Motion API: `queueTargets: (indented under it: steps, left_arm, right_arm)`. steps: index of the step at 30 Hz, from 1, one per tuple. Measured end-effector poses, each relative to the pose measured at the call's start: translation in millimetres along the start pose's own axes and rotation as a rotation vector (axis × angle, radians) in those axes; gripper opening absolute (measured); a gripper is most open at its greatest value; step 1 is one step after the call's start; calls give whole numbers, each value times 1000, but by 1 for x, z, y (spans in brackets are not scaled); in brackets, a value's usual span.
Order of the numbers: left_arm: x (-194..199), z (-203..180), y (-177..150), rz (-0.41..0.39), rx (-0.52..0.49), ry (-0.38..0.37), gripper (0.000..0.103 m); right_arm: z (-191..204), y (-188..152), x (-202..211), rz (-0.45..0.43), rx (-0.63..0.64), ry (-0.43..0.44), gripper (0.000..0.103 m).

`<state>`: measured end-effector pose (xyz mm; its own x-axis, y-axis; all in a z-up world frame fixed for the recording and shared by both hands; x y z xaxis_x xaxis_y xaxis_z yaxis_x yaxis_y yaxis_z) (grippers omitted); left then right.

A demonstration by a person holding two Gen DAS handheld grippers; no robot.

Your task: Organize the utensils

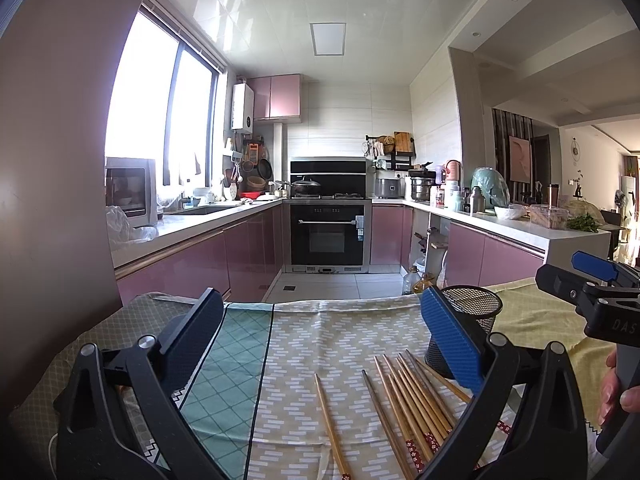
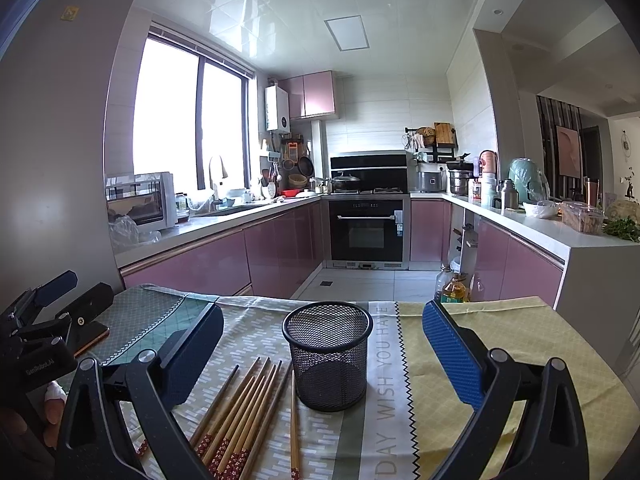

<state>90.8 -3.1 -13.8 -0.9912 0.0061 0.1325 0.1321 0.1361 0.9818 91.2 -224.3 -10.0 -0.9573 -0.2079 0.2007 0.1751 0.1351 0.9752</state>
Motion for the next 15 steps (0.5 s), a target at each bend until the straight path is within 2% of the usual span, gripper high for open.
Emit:
queueTargets:
  steps: [15]
  left_arm:
    - [2,0,-1,2,2,2,97]
  right_arm:
    - [-1,-1,1,1,-3,2,96]
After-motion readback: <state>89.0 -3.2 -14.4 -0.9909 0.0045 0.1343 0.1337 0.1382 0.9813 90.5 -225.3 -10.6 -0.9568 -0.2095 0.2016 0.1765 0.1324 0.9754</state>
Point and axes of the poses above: each gripper's, at about its wrist camera, not at the fingertips, and x roughly against the way its jaws point, z to its left, y to its top, the point moved 10 cm from there along -x, roughly the way its jaws point, and after that the axes turned 9 degrees about x, right-handed, at the moved point
